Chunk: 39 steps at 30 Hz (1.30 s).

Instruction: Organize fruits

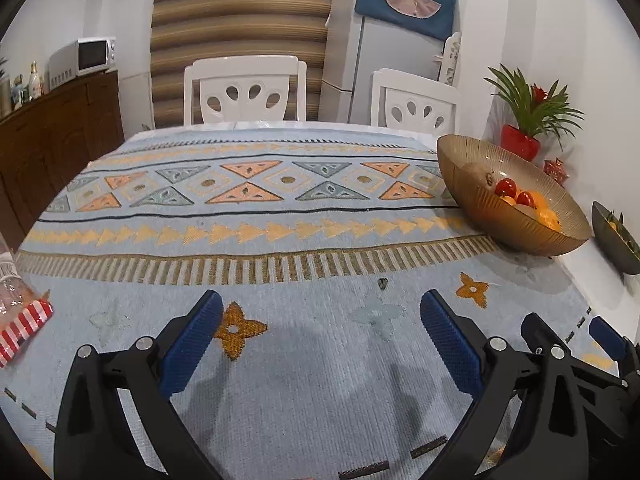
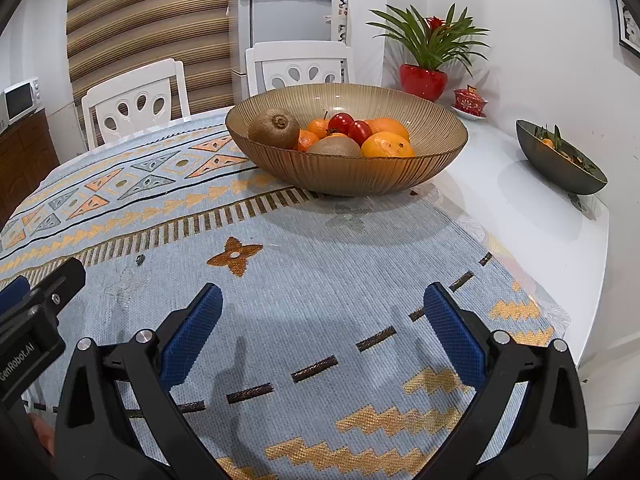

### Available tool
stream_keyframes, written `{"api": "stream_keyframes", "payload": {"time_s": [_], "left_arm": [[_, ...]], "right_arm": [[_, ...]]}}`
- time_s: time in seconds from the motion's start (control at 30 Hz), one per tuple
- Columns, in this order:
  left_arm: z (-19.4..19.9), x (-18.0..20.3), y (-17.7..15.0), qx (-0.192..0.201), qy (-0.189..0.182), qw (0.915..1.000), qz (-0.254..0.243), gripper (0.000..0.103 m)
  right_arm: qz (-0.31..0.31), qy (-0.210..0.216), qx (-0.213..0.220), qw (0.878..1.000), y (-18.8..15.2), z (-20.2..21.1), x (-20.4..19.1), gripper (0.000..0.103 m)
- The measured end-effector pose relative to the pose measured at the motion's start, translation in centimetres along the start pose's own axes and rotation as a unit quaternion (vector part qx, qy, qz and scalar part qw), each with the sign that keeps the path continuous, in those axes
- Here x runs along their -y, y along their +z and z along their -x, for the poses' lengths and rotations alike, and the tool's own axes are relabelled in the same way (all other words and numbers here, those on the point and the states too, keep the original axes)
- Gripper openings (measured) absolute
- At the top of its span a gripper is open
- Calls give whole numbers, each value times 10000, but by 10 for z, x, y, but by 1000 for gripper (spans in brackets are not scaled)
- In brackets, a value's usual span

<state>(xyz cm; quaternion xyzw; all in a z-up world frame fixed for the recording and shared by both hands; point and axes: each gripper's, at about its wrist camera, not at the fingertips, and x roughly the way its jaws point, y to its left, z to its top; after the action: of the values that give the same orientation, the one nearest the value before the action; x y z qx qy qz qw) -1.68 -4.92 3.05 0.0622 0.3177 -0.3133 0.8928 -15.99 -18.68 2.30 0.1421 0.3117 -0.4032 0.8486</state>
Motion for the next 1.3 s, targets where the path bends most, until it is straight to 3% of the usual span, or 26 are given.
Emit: {"api": "stream_keyframes", "payload": {"time_s": [0.37,0.57,0.7,0.9,1.0,1.07,1.3], "left_arm": [[3,-4,2,-185,198,9996,-78,98],[-2,-24,6,-582,786,9951,-134,98],[-12,-52,5,-897,1089,9899,106,98],[-30,-86,-3,-1426,837,9846,561,98],[-34,-80,-7,-1444,1047,9834,345,98],[-35,-77,-8,-1437,1163,9824,270,98],[-37,-80,-8,-1411,1140,9827,360,98]], "right_arm": [[115,188,-243,9995,2,-8,-2,100],[560,492,-642,9951,9,-22,-25,100],[1088,840,-805,9872,14,-27,-54,100],[1516,1337,-860,9756,20,-35,-92,100],[1631,1520,-1086,9688,17,-47,-98,100],[1537,1682,-1478,9624,16,-60,-95,100],[1625,1658,-1416,9623,19,-61,-96,100]]}}
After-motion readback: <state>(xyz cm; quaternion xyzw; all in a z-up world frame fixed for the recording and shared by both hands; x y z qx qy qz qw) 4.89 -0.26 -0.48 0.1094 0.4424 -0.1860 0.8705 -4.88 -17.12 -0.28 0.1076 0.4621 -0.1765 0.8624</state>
